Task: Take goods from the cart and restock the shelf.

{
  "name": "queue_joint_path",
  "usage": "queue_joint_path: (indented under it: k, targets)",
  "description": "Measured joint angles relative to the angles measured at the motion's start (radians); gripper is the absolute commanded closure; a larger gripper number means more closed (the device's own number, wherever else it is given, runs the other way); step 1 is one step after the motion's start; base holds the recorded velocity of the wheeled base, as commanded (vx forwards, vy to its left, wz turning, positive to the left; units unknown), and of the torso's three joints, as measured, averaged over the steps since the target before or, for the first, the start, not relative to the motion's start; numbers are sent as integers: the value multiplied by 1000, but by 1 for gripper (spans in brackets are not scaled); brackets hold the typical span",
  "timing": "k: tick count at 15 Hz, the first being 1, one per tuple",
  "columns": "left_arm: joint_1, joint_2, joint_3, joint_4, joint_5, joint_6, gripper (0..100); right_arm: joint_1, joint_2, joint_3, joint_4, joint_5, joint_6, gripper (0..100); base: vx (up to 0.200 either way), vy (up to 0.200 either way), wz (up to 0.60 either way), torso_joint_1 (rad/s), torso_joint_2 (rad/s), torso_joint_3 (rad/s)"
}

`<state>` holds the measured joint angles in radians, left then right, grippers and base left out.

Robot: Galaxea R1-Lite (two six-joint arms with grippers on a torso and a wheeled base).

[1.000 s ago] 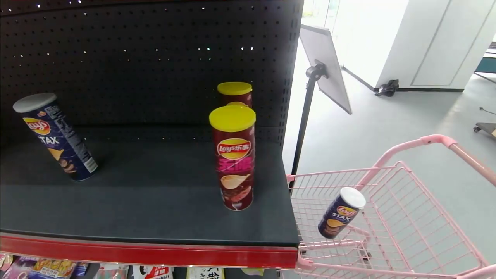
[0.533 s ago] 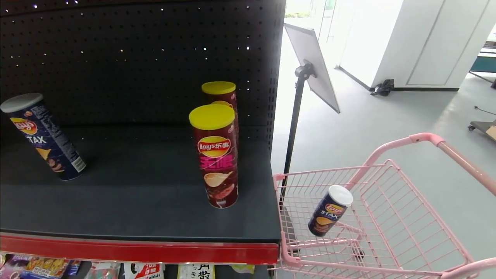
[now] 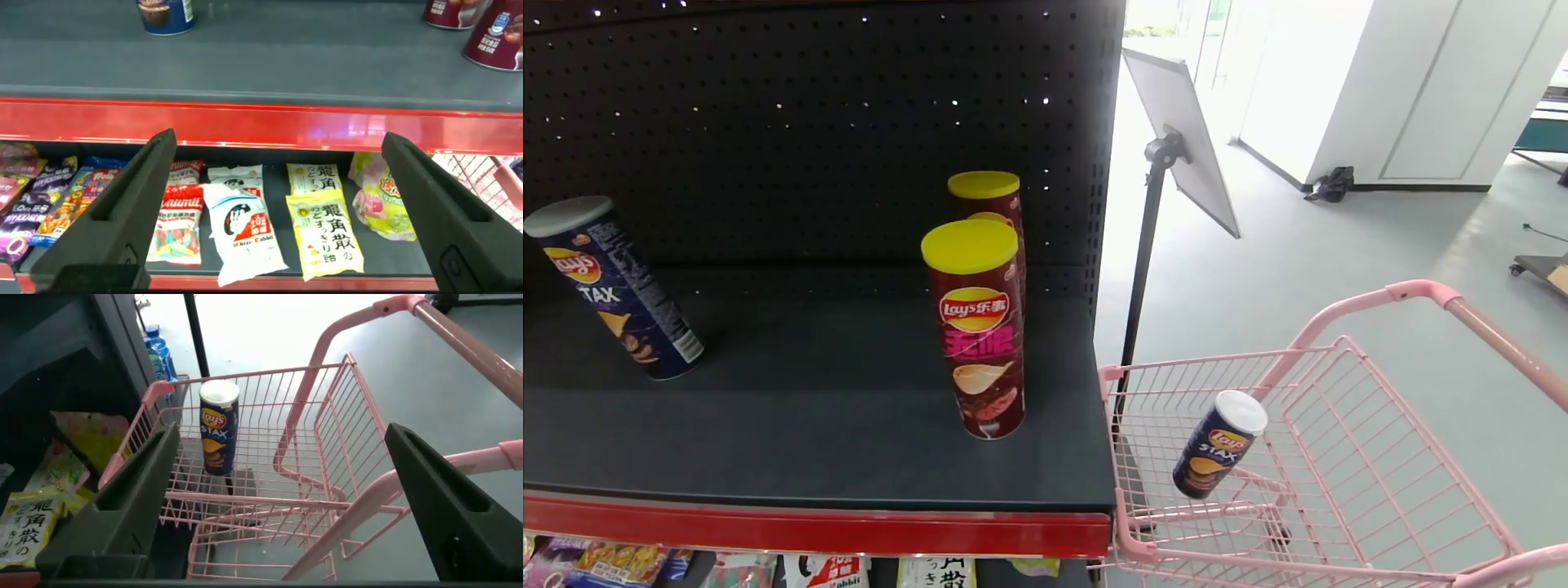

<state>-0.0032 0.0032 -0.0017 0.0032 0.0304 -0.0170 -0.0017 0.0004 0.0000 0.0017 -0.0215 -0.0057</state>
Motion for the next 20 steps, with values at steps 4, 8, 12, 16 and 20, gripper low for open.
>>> queue_joint_path:
  k: [4, 8, 12, 16, 20]
  targets:
    - [0, 0, 0, 0, 0, 0, 0, 0, 0, 0, 0, 0, 0, 0, 0, 0, 0, 0, 0, 0]
    - [0, 0, 0, 0, 0, 0, 0, 0, 0, 0, 0, 0, 1, 0, 0, 0, 0, 0, 0, 0]
    - [0, 0, 0, 0, 0, 1, 0, 0, 0, 0, 0, 1, 3, 0, 0, 0, 0, -140, 343, 184]
    - [0, 0, 0, 0, 0, 0, 0, 0, 0, 0, 0, 2, 4, 0, 0, 0, 0, -170, 406, 229]
    - [0, 0, 0, 0, 0, 0, 0, 0, 0, 0, 0, 1, 4, 0, 0, 0, 0, -221, 542, 320]
